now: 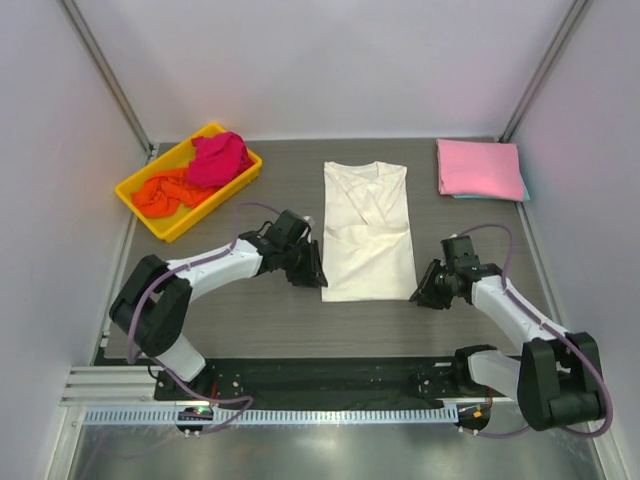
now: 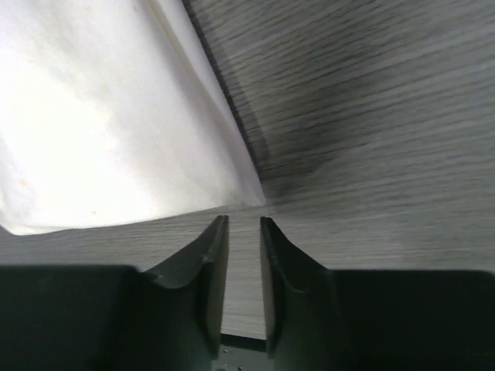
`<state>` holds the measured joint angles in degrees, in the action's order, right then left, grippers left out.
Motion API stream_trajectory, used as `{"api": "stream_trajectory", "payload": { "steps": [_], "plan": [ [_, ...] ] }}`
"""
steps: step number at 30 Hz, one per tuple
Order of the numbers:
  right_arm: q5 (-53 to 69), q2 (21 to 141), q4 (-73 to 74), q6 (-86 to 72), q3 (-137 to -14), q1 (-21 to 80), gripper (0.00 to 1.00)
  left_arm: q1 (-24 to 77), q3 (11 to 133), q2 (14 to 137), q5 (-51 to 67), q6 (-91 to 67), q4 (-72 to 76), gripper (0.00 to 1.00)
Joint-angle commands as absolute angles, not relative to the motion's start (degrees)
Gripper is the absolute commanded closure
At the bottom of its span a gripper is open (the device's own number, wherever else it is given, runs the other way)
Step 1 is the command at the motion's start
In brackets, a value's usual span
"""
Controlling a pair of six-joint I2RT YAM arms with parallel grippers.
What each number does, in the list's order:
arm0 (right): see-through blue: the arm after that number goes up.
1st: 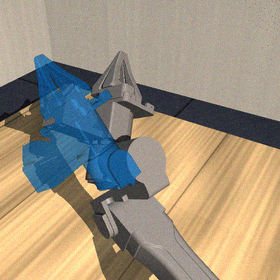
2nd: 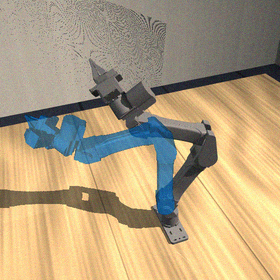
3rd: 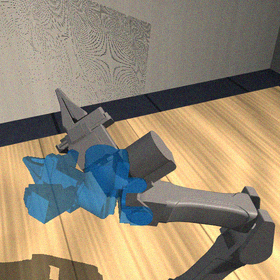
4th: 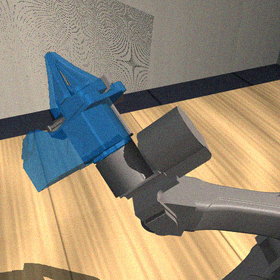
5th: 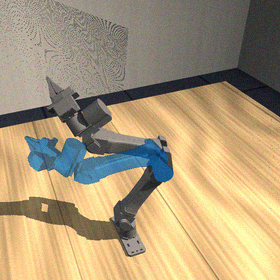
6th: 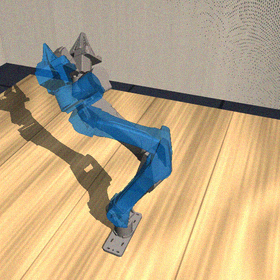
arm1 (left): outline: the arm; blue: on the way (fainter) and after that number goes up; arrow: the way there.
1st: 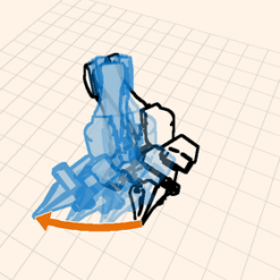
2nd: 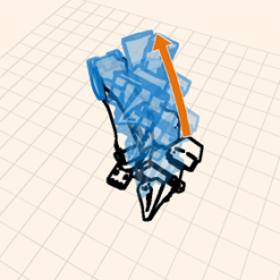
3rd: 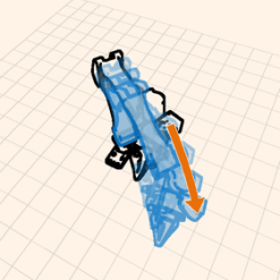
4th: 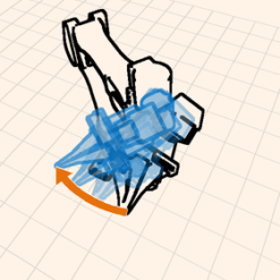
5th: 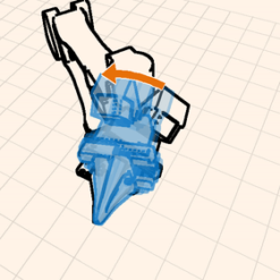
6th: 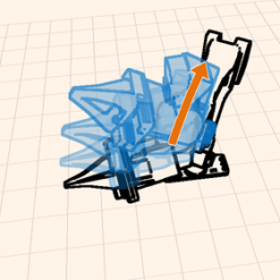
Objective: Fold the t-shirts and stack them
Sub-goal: Fold the tshirt
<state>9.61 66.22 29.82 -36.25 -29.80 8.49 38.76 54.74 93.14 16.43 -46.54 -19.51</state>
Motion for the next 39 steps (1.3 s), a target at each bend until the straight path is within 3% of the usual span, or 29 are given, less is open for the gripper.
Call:
{"api": "stream_trajectory", "payload": {
  "steps": [1,4,8,23,31,39],
  "plan": [
    [10.5,60.9,32.2,-40.2,-31.6,8.3,0.68,38.8,58.5,88.7,13.9,-44.8,-22.1,0.67],
    [10.8,59.6,35.0,-39.1,-37.7,8.3,0.64,38.4,66.6,91.1,9.7,-40.6,-29.3,0.67],
    [10.6,64.7,32.4,-35.5,-47.5,8.3,0.67,38.0,73.4,99.6,13.2,-38.3,-27.9,0.68],
    [5.2,98.8,25.1,-24.9,-69.6,8.3,0.70,33.5,102.0,125.7,11.6,-34.9,-32.1,0.71],
    [2.9,108.7,24.3,-22.6,-75.9,8.3,0.69,31.4,107.7,131.8,12.1,-34.0,-31.5,0.71],
    [7.2,108.5,25.3,-17.9,-77.1,8.3,0.63,29.3,111.6,131.9,14.2,-31.8,-33.6,0.70]
  ]
}}
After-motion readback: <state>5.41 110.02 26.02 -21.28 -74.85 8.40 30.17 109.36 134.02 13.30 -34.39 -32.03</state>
